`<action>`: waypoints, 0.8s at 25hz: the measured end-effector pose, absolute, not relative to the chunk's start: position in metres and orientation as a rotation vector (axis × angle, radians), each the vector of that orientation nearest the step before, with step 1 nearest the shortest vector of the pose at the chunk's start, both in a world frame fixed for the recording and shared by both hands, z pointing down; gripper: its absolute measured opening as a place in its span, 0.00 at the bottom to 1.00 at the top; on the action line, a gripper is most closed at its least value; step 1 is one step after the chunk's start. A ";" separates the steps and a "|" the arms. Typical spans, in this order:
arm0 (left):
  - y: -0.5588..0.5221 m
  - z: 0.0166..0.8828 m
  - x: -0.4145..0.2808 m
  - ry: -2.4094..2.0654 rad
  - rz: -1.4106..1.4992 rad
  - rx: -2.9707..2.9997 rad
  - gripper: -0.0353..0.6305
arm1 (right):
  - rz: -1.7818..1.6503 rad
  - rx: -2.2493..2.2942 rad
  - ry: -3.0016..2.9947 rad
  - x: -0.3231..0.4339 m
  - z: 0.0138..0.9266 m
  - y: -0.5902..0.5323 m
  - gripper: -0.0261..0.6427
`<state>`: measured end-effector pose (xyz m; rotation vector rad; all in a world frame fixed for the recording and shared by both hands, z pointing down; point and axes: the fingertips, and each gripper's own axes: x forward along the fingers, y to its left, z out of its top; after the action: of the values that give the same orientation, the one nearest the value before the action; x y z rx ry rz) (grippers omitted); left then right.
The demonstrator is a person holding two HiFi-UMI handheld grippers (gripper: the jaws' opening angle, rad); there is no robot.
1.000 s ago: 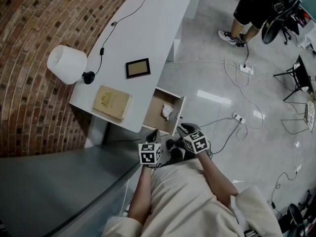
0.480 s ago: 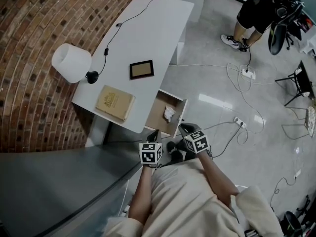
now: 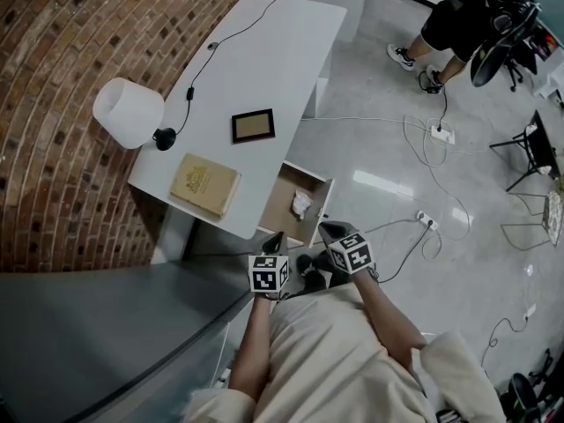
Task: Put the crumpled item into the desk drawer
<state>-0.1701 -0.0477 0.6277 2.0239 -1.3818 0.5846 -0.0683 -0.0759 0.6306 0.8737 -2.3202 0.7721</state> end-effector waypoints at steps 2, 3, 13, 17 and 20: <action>-0.048 0.628 -0.168 -1.375 0.585 2.027 0.08 | 0.773 0.878 -2.311 -0.066 0.632 -0.075 0.08; -0.048 0.628 -0.166 -1.372 0.585 2.029 0.08 | 0.775 0.882 -2.305 -0.064 0.632 -0.075 0.08; -0.049 0.629 -0.161 -1.354 0.603 2.033 0.08 | 0.831 0.889 -2.255 -0.053 0.644 -0.071 0.08; -0.048 0.629 -0.159 -1.350 0.599 2.029 0.08 | 0.780 0.877 -2.251 -0.053 0.644 -0.071 0.08; -0.050 0.627 -0.160 -1.354 0.585 2.024 0.08 | 0.779 0.871 -2.256 -0.055 0.643 -0.069 0.08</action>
<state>-0.1604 -0.0502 0.6272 2.0242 -1.3544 0.5852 -0.0548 -0.0693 0.6434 0.8712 -2.2556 0.7794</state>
